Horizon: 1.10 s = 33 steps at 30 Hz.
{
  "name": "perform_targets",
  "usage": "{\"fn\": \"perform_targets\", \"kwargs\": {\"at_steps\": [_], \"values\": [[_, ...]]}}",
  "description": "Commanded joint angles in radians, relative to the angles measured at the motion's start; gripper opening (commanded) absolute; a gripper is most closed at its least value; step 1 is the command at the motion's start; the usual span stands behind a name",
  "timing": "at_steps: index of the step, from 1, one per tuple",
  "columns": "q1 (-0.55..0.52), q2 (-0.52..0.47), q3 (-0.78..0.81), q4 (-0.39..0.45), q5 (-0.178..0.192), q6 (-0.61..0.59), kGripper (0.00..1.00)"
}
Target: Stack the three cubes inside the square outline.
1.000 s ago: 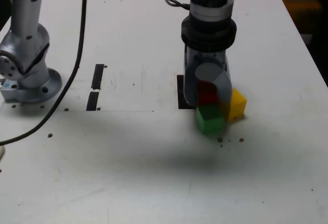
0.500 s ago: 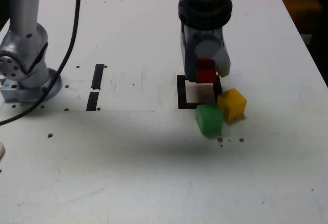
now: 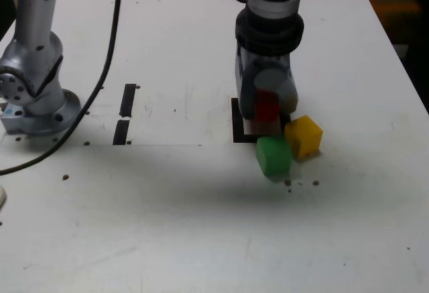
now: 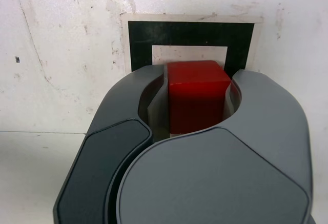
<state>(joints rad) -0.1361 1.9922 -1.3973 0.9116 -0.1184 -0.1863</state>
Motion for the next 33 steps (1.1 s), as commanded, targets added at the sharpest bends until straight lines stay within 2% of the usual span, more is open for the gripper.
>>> {"fn": "perform_targets", "kwargs": {"at_steps": [1,5,10,13,16,24,33], "values": [[-0.001,0.004,0.005,-0.004,-0.003,-0.001,0.33],[-0.006,0.012,0.009,-0.005,-0.011,-0.001,0.45],[-0.015,0.017,0.011,-0.014,-0.004,-0.002,0.69],[-0.016,0.013,0.016,-0.03,0.014,-0.006,0.89],[-0.016,0.009,0.018,-0.031,0.017,-0.009,0.98],[-0.019,-0.03,0.016,-0.014,0.036,-0.018,1.0],[-0.066,-0.113,-0.115,0.088,0.126,0.078,1.0]]}}
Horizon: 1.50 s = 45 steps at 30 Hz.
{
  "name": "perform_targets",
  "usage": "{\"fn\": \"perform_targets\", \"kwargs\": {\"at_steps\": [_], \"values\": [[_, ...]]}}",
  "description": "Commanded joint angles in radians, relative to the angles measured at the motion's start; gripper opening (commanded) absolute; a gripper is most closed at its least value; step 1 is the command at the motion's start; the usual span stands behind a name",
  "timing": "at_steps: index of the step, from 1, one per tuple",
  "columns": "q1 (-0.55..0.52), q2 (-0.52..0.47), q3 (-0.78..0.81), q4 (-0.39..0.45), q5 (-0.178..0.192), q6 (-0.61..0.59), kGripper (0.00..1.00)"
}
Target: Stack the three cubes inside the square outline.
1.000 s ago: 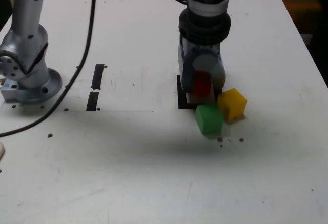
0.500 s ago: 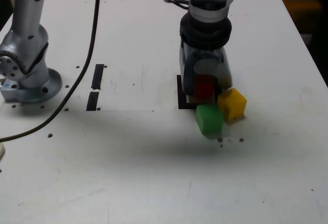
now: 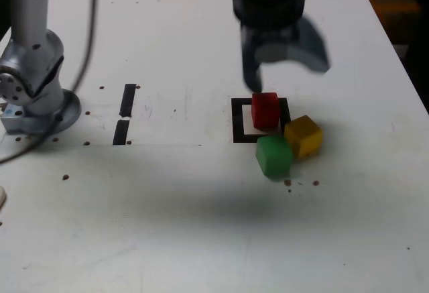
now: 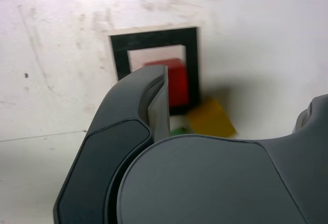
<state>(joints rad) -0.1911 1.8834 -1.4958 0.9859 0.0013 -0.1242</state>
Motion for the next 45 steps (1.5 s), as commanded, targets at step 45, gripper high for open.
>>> {"fn": "perform_targets", "kwargs": {"at_steps": [45], "values": [[-0.198,0.373,-0.507,0.424,0.184,0.88,0.97]]}}
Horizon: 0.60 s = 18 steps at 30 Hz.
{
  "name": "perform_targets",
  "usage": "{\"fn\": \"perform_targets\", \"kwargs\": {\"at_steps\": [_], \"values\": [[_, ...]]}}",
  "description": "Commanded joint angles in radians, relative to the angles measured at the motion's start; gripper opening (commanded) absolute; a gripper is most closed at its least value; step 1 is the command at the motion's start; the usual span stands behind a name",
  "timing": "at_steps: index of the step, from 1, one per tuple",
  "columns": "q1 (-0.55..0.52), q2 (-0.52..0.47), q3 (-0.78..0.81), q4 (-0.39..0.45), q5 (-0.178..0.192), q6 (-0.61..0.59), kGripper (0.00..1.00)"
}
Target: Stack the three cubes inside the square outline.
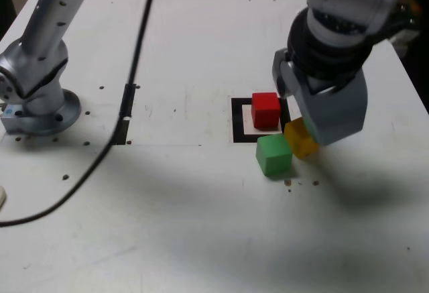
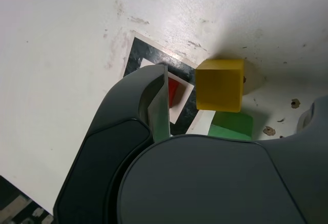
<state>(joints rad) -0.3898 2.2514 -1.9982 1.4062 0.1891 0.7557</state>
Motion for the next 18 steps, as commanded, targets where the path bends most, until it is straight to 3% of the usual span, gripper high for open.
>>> {"fn": "perform_targets", "kwargs": {"at_steps": [1,8,18], "values": [[0.001,0.01,-0.007,0.005,-0.007,0.0,0.97],[0.003,0.059,-0.047,0.013,-0.056,-0.002,0.97],[0.003,0.066,-0.034,0.024,-0.009,-0.012,0.97]]}}
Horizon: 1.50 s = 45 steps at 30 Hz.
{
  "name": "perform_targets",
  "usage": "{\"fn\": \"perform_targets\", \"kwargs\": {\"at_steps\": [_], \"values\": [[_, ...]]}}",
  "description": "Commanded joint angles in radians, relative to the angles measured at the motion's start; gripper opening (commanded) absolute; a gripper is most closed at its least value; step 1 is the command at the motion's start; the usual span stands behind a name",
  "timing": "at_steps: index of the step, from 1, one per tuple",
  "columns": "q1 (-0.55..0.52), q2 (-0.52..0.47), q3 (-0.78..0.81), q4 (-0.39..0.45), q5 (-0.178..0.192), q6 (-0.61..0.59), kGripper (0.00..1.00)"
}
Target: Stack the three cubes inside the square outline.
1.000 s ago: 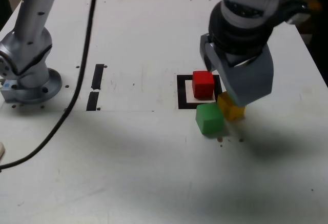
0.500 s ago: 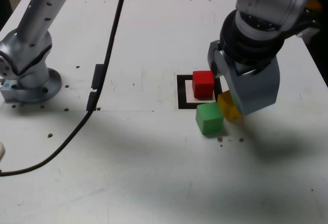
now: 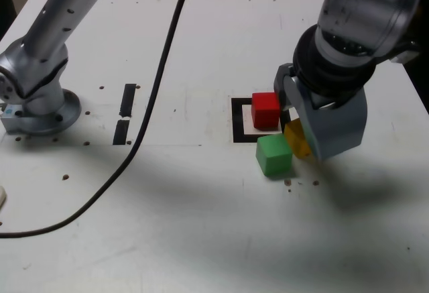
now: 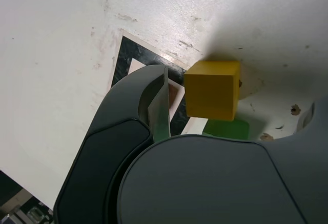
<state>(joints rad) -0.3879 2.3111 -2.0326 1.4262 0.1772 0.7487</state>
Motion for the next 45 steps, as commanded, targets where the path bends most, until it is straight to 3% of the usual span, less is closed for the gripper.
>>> {"fn": "perform_targets", "kwargs": {"at_steps": [1,25,45], "values": [[0.001,0.009,0.001,0.005,0.004,-0.008,0.97],[0.01,0.043,-0.001,-0.001,-0.01,-0.041,0.96],[0.037,0.044,0.036,-0.043,-0.1,0.007,0.93]]}}
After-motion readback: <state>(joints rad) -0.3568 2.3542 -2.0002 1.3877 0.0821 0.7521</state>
